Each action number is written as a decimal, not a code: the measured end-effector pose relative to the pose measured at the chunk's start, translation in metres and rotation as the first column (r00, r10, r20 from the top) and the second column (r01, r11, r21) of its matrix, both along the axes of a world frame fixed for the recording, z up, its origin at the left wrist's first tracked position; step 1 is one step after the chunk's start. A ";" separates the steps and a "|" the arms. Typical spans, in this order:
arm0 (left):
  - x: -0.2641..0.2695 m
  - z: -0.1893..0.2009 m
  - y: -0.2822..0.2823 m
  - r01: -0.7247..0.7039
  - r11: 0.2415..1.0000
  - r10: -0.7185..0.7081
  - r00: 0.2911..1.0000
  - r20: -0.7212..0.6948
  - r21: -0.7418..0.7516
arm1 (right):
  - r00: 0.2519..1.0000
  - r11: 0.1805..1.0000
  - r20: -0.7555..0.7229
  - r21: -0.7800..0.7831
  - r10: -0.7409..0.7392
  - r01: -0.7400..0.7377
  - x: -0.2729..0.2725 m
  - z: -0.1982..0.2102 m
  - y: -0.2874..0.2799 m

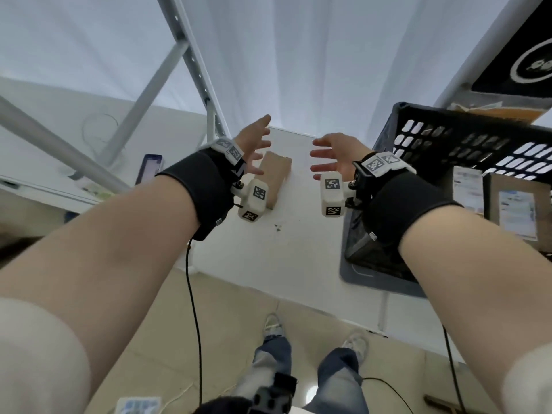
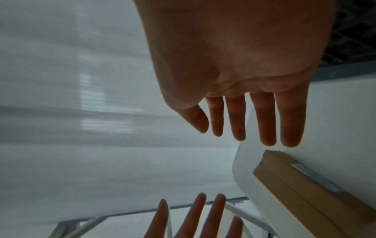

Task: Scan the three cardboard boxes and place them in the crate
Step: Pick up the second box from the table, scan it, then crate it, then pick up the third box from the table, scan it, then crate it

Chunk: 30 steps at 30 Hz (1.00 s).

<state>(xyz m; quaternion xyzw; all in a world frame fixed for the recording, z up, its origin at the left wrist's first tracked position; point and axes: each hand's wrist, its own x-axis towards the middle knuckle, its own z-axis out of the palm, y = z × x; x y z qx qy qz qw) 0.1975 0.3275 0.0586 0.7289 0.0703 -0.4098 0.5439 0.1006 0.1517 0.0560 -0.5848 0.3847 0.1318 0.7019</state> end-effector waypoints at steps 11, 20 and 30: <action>0.054 -0.079 0.058 0.018 0.992 -0.010 0.998 -0.062 0.124 | 0.989 0.999 -0.145 -0.039 -0.021 0.015 0.054 -0.084 0.059; 0.072 -0.143 0.066 0.078 0.987 -0.051 0.981 -0.186 0.141 | 0.972 0.999 -0.230 0.015 -0.045 0.050 0.071 -0.144 0.079; 0.072 -0.177 0.062 0.118 0.988 -0.084 0.950 -0.301 0.097 | 0.962 0.990 -0.273 0.126 -0.021 0.057 0.082 -0.174 0.090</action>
